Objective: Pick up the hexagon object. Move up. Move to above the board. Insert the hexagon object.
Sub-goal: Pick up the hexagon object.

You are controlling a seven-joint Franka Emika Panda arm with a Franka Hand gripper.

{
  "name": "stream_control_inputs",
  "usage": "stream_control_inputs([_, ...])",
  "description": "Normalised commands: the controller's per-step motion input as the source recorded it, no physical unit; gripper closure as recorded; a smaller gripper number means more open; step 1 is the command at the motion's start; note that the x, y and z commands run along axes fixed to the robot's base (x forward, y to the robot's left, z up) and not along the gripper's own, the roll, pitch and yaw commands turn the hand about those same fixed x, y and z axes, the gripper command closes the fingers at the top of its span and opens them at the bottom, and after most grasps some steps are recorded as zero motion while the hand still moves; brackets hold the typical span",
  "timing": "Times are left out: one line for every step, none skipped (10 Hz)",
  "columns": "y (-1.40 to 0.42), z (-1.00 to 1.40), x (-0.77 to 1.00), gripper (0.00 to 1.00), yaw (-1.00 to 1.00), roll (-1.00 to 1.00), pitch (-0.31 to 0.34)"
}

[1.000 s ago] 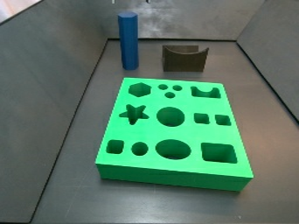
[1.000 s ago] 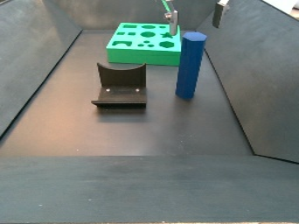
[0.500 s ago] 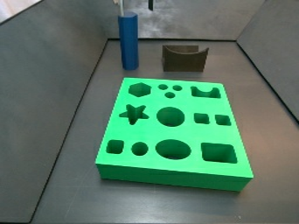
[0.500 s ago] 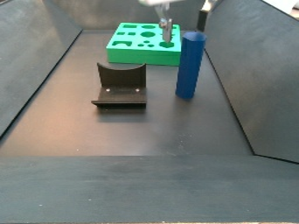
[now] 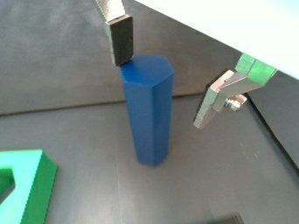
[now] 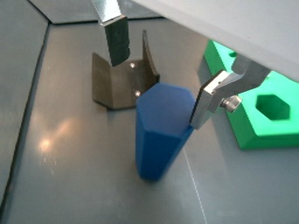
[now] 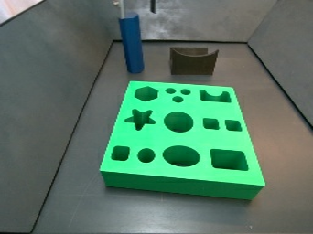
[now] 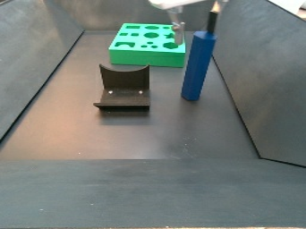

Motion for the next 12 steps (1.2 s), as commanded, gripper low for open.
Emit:
stream_control_inputs([0.00, 0.35, -0.32, 0.00, 0.05, 0.00, -0.004])
stream_control_inputs([0.00, 0.34, -0.23, 0.00, 0.05, 0.00, 0.000])
stream_control_inputs([-0.03, 0.19, -0.09, 0.00, 0.04, 0.00, -0.027])
stream_control_inputs([-0.15, 0.01, 0.00, 0.00, 0.00, 0.00, -0.094])
stream_control_inputs([-0.13, -0.03, 0.20, 0.00, -0.05, 0.00, -0.123])
stream_control_inputs([-0.07, -0.13, 0.11, 0.00, -0.02, 0.00, -0.179])
stream_control_inputs([-0.01, -0.19, 0.14, 0.00, 0.00, 0.00, -0.170])
stream_control_inputs([0.00, -0.25, 0.10, 0.00, 0.00, 0.00, -0.167])
stream_control_inputs([0.00, -0.35, 0.21, 0.00, 0.21, 0.00, -0.101])
stream_control_inputs([0.00, -0.43, 0.16, 0.00, 0.45, -0.01, -0.080])
stream_control_inputs([0.00, -0.47, 0.15, 0.00, 0.53, 0.00, -0.066])
stream_control_inputs([-0.03, -0.44, 0.00, 0.00, 0.46, 0.00, -0.113])
